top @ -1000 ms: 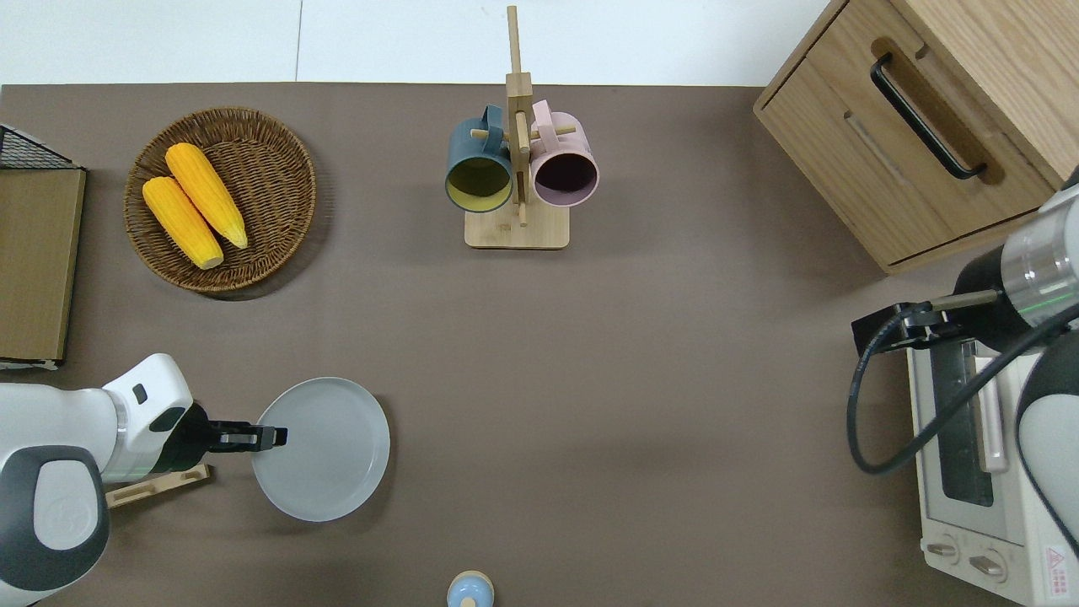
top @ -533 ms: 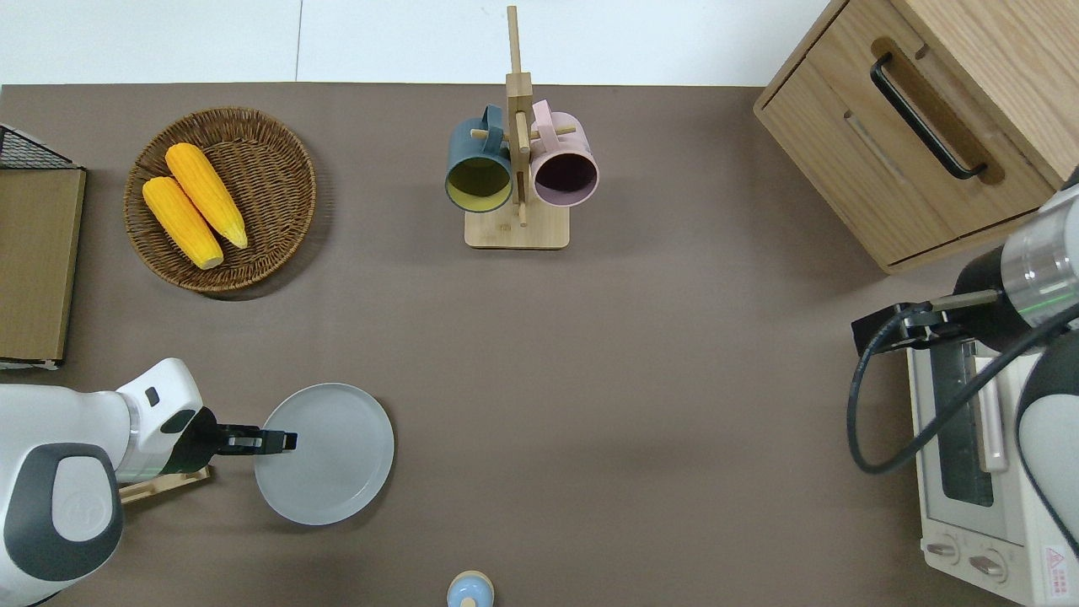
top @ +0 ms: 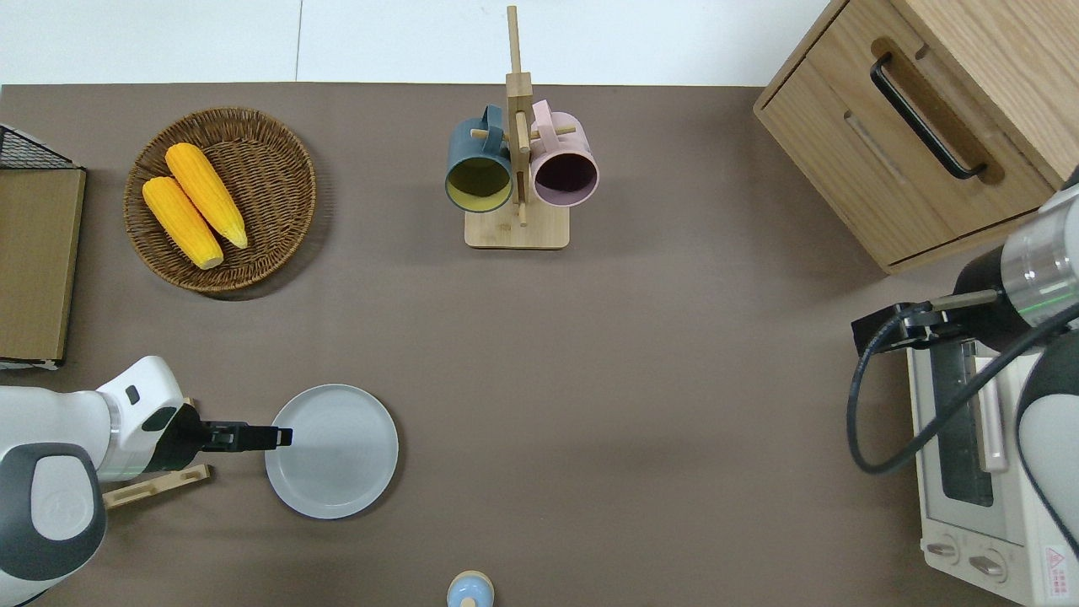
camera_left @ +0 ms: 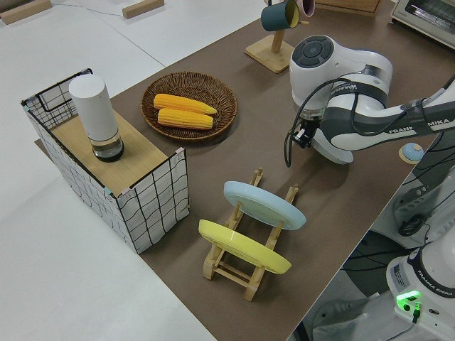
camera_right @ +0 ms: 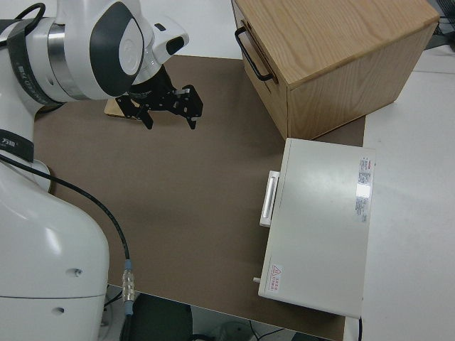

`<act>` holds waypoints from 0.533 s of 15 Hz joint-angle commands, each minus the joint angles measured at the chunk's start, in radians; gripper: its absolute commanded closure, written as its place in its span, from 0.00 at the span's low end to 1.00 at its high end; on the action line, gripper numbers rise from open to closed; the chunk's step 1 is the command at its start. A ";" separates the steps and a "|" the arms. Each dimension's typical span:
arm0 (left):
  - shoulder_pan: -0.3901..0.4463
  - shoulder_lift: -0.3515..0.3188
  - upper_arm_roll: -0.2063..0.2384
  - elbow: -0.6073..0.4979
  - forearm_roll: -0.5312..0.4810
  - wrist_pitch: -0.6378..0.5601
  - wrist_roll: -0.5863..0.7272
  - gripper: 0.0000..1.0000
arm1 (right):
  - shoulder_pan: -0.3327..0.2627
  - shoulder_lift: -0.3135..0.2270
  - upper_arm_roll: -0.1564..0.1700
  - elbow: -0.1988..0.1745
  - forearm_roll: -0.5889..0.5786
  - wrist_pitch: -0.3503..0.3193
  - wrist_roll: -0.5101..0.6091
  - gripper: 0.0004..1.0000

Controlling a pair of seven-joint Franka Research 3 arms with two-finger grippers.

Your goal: Pick gray plate from low plate rack and place it on table with left arm

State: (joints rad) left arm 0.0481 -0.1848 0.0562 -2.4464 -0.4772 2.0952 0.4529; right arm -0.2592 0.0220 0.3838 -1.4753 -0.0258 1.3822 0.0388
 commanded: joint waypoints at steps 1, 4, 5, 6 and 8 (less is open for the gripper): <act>0.003 -0.007 0.002 0.047 0.084 -0.004 -0.035 0.03 | -0.023 -0.002 0.021 0.007 -0.006 -0.011 0.012 0.02; -0.013 -0.012 -0.009 0.131 0.225 -0.059 -0.152 0.02 | -0.023 -0.002 0.021 0.007 -0.006 -0.012 0.012 0.02; -0.017 -0.009 -0.013 0.177 0.261 -0.101 -0.187 0.02 | -0.023 -0.004 0.021 0.007 -0.006 -0.011 0.012 0.02; -0.020 -0.004 -0.016 0.225 0.291 -0.142 -0.213 0.02 | -0.023 -0.002 0.021 0.007 -0.006 -0.011 0.012 0.02; -0.020 0.004 -0.035 0.320 0.348 -0.228 -0.233 0.02 | -0.023 -0.004 0.020 0.007 -0.006 -0.011 0.012 0.02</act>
State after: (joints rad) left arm 0.0403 -0.1927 0.0369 -2.2653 -0.2162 1.9925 0.2821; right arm -0.2592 0.0220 0.3838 -1.4753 -0.0258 1.3822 0.0388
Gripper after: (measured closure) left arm 0.013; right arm 0.013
